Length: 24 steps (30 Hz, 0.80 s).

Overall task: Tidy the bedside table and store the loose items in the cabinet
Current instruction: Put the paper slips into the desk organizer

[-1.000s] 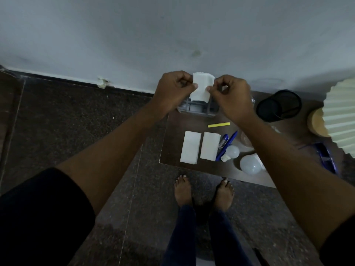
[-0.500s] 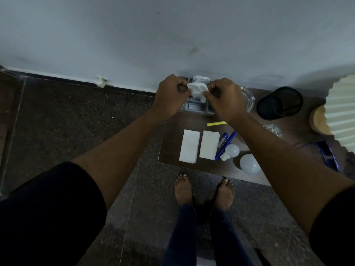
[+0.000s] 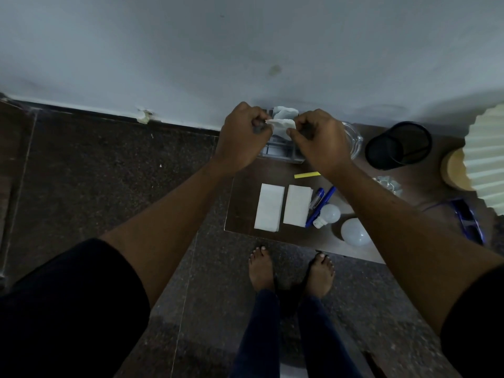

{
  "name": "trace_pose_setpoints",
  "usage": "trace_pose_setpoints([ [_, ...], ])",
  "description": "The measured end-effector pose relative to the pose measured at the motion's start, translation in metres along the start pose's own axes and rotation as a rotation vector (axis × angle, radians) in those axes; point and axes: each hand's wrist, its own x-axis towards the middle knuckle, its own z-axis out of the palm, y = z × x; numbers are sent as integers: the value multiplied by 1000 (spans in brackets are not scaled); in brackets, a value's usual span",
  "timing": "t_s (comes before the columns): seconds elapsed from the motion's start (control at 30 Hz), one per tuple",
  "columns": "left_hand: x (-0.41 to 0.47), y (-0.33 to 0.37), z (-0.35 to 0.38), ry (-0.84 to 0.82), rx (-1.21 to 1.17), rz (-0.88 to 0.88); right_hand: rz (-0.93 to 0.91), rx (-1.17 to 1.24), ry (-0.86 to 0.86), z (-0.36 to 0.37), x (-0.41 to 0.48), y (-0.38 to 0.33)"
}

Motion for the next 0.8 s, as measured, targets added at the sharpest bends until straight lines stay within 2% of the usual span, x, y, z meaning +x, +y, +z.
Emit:
trace_pose_setpoints([
  [0.3, -2, -6, 8, -75, 58, -4, 30, -55, -48, 3, 1, 4],
  [0.8, 5, -5, 11, -40, 146, 16, 61, -68, -65, 3, 3, 1],
])
